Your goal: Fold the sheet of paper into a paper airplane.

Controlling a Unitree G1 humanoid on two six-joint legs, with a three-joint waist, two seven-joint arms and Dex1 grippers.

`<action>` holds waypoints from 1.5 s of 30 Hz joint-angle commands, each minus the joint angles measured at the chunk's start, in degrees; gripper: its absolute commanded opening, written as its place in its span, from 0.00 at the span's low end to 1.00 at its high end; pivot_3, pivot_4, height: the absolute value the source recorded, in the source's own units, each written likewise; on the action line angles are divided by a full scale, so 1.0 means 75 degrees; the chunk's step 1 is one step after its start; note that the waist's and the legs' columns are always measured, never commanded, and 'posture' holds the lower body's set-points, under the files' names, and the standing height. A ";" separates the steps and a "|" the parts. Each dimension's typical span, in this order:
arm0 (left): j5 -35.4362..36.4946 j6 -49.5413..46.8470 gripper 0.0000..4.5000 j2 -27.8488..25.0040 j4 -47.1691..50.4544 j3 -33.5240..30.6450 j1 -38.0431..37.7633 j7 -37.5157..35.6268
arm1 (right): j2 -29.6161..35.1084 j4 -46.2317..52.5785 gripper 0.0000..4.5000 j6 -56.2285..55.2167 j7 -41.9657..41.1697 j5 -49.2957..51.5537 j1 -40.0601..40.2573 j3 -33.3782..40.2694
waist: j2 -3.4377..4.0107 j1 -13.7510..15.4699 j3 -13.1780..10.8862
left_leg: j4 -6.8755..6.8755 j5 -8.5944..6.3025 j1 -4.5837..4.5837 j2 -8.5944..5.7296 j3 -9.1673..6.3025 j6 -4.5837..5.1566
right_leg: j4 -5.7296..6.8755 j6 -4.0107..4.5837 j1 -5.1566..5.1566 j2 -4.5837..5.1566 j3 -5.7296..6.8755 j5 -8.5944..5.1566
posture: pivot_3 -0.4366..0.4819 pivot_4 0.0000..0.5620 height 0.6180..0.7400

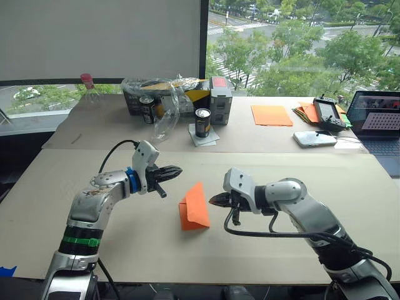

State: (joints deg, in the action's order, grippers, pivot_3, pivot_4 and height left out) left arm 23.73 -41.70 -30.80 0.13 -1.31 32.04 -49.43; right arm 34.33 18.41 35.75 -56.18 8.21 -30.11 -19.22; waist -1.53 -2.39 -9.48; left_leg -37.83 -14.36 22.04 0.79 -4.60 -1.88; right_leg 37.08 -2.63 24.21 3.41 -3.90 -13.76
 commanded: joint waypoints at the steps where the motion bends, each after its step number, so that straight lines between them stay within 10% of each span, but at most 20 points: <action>1: 0.0282 -0.0620 0.42 -0.0248 -0.0299 0.0152 0.0386 -0.0440 | 0.0261 0.0440 0.00 0.0172 -0.0043 0.0205 0.0055 0.0312 | 0.0000 -0.0006 0.0000 | 0.0000 0.0000 0.0000 0.0000 0.0000 0.0000 | 0.0000 0.0000 0.0000 0.0000 0.0000 0.0000 | 0.48 0.27 0.92; 5: 0.0259 -0.1507 0.72 -0.0185 -0.1299 0.0329 0.1232 -0.0360 | 0.0630 0.0709 0.00 0.0180 0.0103 0.0203 0.0238 0.0566 | -0.0003 0.0033 -0.0002 | -0.0003 0.0000 0.0005 -0.0003 -0.0001 0.0000 | -0.0001 0.0000 0.0001 0.0000 0.0002 0.0000 | 0.48 0.27 0.92; 13: 0.0463 -0.4228 0.72 -0.0105 -0.4942 0.1105 0.3952 -0.1665 | 0.1090 0.1513 0.00 -0.0122 0.0047 0.0542 0.1007 0.1121 | -0.0013 -0.0008 -0.0008 | -0.0005 0.0000 0.0009 -0.0007 -0.0002 0.0001 | 0.0000 -0.0003 0.0001 -0.0001 0.0006 -0.0002 | 0.48 0.27 0.92; 20: -0.0481 -0.3521 0.72 0.0525 -0.6573 0.3045 0.4975 -0.3438 | 0.1159 0.1978 0.00 0.0111 0.0283 0.0703 0.1262 0.1326 | -0.0013 -0.0038 -0.0008 | -0.0006 0.0001 0.0010 -0.0008 0.0000 0.0002 | 0.0000 -0.0003 0.0003 -0.0002 0.0002 -0.0003 | 0.48 0.27 0.92; 27: -0.1233 -0.2668 0.72 0.1243 -0.8218 0.2990 0.5621 -0.3691 | 0.1455 0.2210 0.00 0.0298 0.0428 0.0784 0.1518 0.1663 | -0.0030 -0.0015 -0.0019 | -0.0007 0.0001 0.0017 -0.0009 0.0000 0.0002 | -0.0002 -0.0002 0.0005 -0.0001 0.0002 -0.0003 | 0.48 0.27 0.92; 37: -0.1986 -0.2522 0.01 0.1641 -0.8987 0.2828 0.5700 -0.3873 | 0.1645 0.2043 0.00 0.0144 0.0534 0.0733 0.1432 0.1628 | -0.0031 -0.0022 -0.0019 | -0.0008 0.0001 0.0017 -0.0009 0.0000 0.0002 | 0.0001 -0.0003 0.0005 -0.0001 0.0002 -0.0003 | 0.48 0.27 0.92; 45: -0.1913 -0.3222 0.01 0.1441 -0.9331 0.1887 0.5861 -0.3254 | 0.1677 0.1803 0.00 -0.0033 0.0520 0.0684 0.1273 0.1530 | -0.0032 -0.0027 -0.0020 | -0.0010 0.0001 0.0018 -0.0010 -0.0002 0.0002 | 0.0002 -0.0003 0.0005 0.0000 0.0002 -0.0003 | 0.48 0.27 0.92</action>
State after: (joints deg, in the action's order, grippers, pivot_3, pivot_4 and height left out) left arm 8.40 -64.20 -19.05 -69.80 15.11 73.71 -74.91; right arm 46.56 31.24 36.86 -52.31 13.52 -19.49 -8.35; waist -1.77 -2.59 -9.63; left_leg -37.90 -14.35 22.17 0.72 -4.62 -1.86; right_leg 37.11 -2.65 24.25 3.40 -3.89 -13.78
